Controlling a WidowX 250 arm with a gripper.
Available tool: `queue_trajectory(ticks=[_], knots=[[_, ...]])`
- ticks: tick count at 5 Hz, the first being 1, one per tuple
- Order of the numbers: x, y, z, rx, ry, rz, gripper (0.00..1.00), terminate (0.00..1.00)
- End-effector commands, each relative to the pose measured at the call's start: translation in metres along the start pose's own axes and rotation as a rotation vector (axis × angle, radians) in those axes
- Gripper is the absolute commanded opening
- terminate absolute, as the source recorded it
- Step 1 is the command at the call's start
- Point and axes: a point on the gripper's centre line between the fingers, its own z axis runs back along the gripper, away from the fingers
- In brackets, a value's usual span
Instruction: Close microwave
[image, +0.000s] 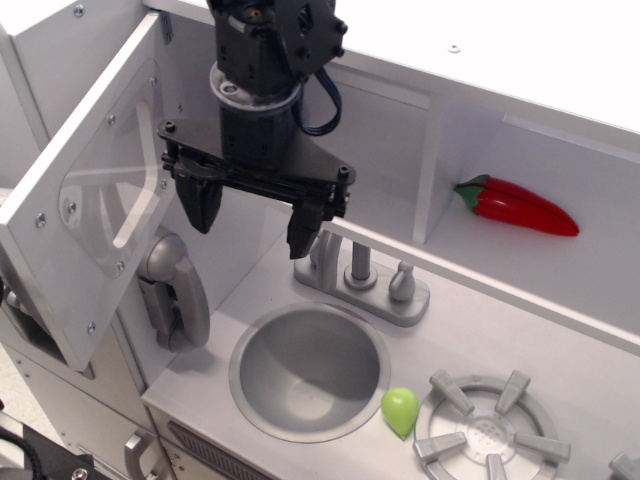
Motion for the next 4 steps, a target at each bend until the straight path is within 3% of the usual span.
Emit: queue_trajectory(ticks=[1, 2, 3, 4], knots=[[0.0, 0.0, 0.0, 0.0, 0.0, 0.0, 1.0, 0.0], [0.001, 0.012, 0.046, -0.055, -0.021, 0.024, 1.0, 0.0], [0.003, 0.04, 0.092, -0.157, -0.039, 0.057, 1.0, 0.0], [0.004, 0.066, 0.11, -0.127, -0.034, 0.093, 1.0, 0.0]])
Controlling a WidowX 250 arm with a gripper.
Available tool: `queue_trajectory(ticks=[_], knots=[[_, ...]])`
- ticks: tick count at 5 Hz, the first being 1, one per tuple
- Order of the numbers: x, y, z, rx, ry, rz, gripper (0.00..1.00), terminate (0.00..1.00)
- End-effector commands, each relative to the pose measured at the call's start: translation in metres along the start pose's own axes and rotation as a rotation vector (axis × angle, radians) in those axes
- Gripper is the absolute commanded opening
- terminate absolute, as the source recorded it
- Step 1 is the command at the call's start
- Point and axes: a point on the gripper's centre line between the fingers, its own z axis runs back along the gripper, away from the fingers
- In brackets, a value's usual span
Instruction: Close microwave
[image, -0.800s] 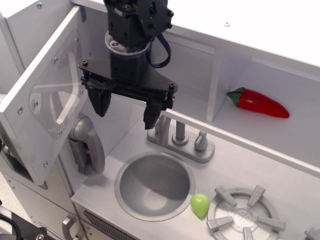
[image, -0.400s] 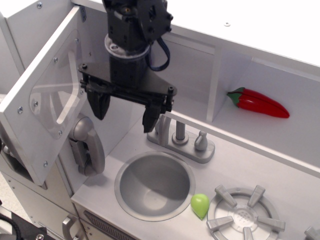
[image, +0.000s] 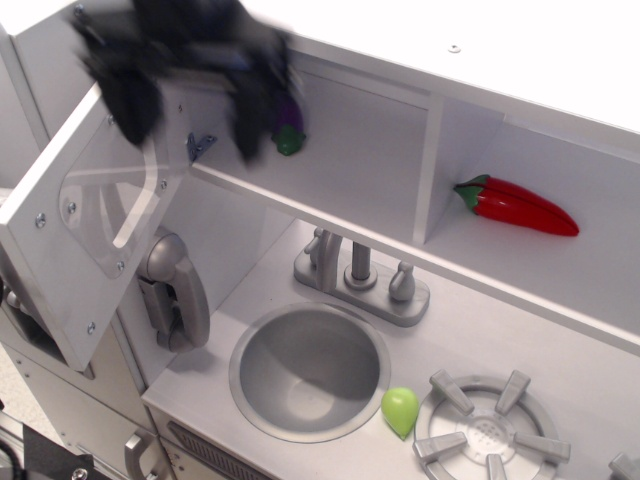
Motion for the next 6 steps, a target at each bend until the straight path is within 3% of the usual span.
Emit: queue_trajectory(ticks=[1, 2, 3, 4, 5, 6], knots=[[0.01, 0.049, 0.012, 0.043, -0.024, 0.055, 1.0, 0.0], [0.011, 0.069, -0.018, 0.068, 0.001, 0.029, 1.0, 0.0], [0.006, 0.081, -0.038, 0.085, 0.066, -0.021, 1.0, 0.0], [0.003, 0.076, -0.045, 0.007, 0.143, -0.042, 1.0, 0.0], [0.005, 0.058, -0.059, -0.068, 0.12, -0.019, 1.0, 0.0], [0.016, 0.034, -0.067, -0.118, 0.171, -0.032, 1.0, 0.0]])
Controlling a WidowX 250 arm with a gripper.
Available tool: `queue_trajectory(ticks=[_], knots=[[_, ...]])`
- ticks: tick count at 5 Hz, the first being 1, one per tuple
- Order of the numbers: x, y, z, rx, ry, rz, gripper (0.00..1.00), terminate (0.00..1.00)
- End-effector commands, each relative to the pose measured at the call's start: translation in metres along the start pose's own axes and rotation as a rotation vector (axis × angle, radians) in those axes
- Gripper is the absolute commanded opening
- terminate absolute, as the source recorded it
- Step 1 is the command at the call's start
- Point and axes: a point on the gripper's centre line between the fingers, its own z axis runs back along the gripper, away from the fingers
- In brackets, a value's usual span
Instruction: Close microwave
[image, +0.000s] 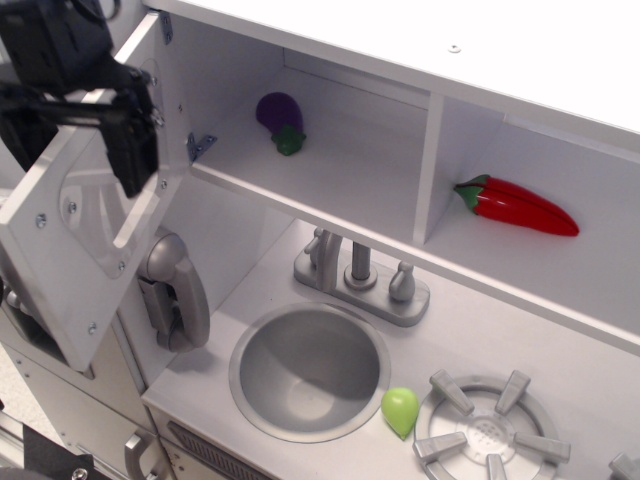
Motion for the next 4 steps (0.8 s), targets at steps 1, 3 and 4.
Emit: queue_trajectory(ticks=[1, 3, 4], knots=[[0.019, -0.049, -0.002, -0.057, 0.013, -0.058, 1.0, 0.0], [0.023, -0.115, 0.016, -0.067, -0.079, -0.008, 1.0, 0.0], [0.012, -0.137, 0.055, -0.179, -0.079, -0.048, 1.0, 0.0]])
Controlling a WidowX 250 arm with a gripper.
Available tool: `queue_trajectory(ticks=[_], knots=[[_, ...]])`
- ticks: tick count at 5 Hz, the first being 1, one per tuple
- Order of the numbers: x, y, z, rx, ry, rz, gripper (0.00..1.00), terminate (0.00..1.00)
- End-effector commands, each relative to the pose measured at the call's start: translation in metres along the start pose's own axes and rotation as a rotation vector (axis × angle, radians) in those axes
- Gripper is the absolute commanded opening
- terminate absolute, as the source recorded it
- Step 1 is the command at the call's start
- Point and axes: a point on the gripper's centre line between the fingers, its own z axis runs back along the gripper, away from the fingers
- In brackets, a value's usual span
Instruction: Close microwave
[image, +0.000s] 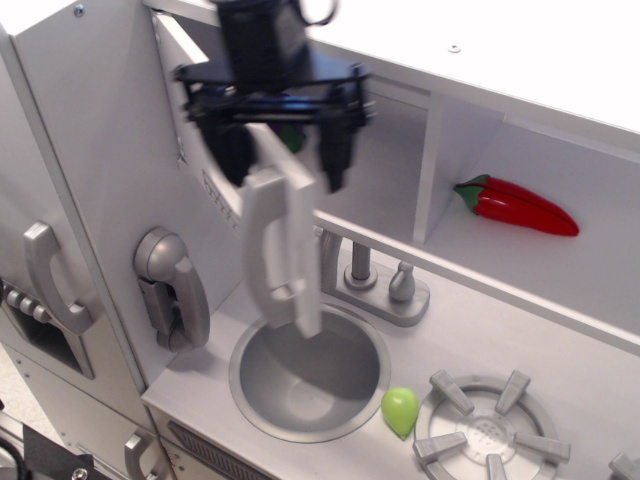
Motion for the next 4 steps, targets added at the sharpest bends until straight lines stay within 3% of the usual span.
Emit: queue_trajectory(ticks=[1, 2, 3, 4], knots=[[-0.02, -0.026, 0.068, -0.141, -0.015, -0.072, 1.0, 0.0], [-0.03, 0.004, 0.043, -0.052, 0.011, -0.071, 1.0, 0.0], [-0.026, 0.043, 0.011, 0.039, -0.012, -0.062, 1.0, 0.0], [-0.018, 0.075, -0.006, 0.08, -0.036, -0.051, 1.0, 0.0]])
